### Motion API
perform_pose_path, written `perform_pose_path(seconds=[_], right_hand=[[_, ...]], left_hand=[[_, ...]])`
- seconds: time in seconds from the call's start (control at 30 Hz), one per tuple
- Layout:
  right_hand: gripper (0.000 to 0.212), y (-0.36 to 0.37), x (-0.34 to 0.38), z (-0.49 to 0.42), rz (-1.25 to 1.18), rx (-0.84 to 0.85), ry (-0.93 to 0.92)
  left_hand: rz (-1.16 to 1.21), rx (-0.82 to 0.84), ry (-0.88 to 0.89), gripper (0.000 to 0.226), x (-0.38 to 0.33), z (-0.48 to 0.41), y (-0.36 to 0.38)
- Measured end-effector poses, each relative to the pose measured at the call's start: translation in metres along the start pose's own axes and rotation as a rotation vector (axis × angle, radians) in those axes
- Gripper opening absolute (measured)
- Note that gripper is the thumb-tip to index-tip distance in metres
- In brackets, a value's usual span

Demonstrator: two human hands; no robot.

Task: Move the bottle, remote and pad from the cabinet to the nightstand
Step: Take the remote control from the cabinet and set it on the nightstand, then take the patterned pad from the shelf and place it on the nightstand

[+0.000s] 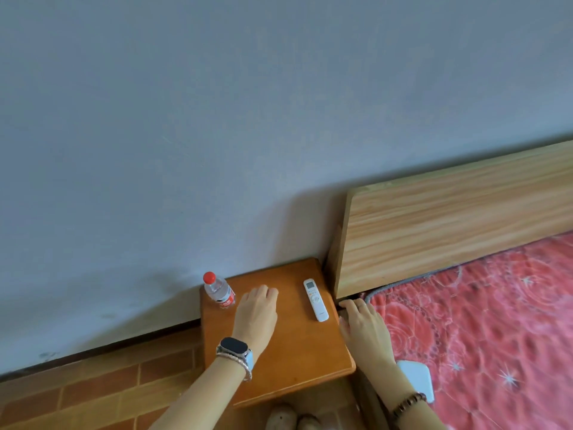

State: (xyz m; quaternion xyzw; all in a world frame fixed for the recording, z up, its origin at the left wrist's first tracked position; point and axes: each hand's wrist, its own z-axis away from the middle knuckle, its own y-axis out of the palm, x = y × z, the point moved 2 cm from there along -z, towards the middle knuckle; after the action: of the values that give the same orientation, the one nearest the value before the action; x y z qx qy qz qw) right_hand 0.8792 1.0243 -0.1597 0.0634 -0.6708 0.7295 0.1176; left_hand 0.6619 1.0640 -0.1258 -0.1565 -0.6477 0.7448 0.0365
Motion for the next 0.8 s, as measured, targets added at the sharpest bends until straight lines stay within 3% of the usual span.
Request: perform_pose_path(seconds=[0.43,0.8], right_hand=[[0.031,-0.062,0.044,0.026,-0.045,-0.051,-0.001],[0.032,-0.075,0.105,0.052,-0.013,-0.126,0.247]], left_hand=[[-0.026,-0.098,0.057,0.035,0.013,0.023,-0.056],[-0.064,-0.088,0.38,0.033,0.062,0.0,-0.074]])
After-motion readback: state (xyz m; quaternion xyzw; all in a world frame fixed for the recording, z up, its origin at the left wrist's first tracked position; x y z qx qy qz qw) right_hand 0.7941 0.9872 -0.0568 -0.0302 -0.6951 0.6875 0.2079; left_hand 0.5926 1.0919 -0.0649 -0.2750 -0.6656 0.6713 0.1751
